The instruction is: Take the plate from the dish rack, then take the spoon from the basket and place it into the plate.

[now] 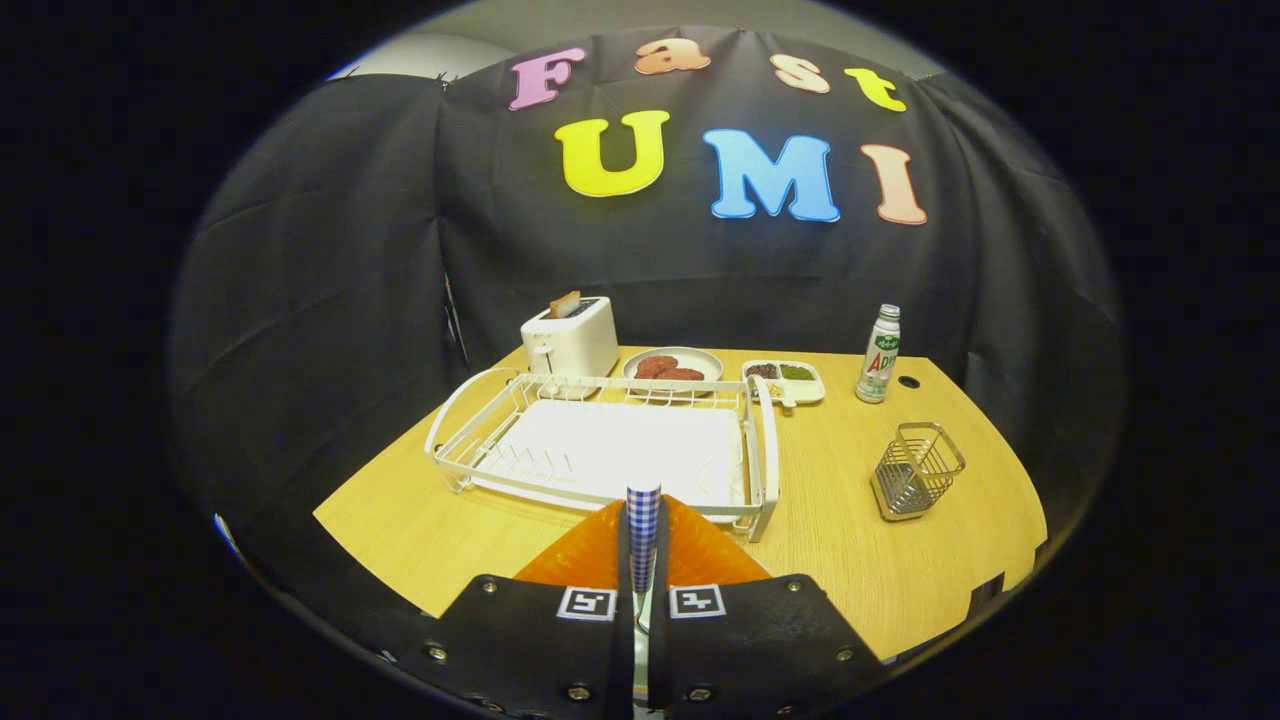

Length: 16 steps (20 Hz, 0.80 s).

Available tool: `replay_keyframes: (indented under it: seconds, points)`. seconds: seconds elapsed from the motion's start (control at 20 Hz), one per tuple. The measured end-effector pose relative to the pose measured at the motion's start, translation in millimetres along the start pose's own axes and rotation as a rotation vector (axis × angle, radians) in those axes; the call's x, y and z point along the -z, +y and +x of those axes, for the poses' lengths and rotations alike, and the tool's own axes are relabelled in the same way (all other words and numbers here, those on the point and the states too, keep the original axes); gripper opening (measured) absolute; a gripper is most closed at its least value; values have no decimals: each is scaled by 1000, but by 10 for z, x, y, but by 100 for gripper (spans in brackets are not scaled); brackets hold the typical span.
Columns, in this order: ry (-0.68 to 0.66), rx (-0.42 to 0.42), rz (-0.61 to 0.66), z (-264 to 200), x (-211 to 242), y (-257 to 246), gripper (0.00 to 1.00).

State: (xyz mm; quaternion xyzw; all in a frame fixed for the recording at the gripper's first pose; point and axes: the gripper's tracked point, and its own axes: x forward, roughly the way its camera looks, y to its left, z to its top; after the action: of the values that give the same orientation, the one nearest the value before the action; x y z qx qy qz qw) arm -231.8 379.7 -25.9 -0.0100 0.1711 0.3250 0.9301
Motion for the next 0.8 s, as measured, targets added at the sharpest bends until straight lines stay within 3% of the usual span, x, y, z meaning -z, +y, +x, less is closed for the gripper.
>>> replay_keyframes:
  seconds: [0.45,0.8]
  points:
    - [59,-11,25,136,309,-28,5]
    - [32,11,43,78,190,-128,19]
